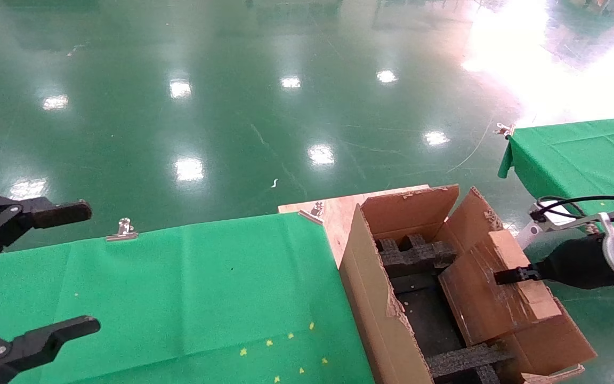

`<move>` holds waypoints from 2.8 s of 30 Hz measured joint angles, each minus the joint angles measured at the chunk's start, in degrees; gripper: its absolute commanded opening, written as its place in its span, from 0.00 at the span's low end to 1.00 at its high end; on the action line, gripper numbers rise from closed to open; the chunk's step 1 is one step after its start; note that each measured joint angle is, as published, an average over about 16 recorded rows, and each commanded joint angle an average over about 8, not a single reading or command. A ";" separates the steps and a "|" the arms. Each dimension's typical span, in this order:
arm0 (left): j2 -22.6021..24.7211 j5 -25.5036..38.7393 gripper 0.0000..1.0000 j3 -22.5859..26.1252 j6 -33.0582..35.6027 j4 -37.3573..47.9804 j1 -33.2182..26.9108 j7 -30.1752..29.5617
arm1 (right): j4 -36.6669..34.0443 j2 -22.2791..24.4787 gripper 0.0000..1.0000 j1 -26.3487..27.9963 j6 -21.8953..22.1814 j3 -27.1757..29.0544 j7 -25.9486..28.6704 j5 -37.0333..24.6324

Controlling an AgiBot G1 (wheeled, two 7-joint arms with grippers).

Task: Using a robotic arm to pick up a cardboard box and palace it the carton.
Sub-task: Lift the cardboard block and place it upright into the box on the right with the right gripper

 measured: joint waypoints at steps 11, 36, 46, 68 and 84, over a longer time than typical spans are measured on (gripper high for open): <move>0.00 0.00 1.00 0.00 0.00 0.00 0.00 0.00 | -9.41 -6.27 0.00 -1.24 2.51 -0.07 -4.96 0.55; -0.01 -0.01 1.00 0.01 -0.01 0.00 0.00 0.01 | -27.56 -18.50 0.00 -2.25 6.76 -0.66 -17.36 -0.18; -0.01 -0.01 1.00 0.02 -0.01 0.01 0.00 0.01 | -31.54 -21.16 0.18 -3.04 8.04 -0.49 -19.81 0.09; -0.01 -0.02 1.00 0.02 -0.02 0.03 0.01 0.01 | -32.61 -21.85 1.00 -2.56 8.14 -0.38 -20.75 0.18; -0.01 -0.02 1.00 0.03 -0.02 0.03 0.00 0.02 | -30.52 -20.66 1.00 -0.35 7.04 -0.38 -21.04 0.02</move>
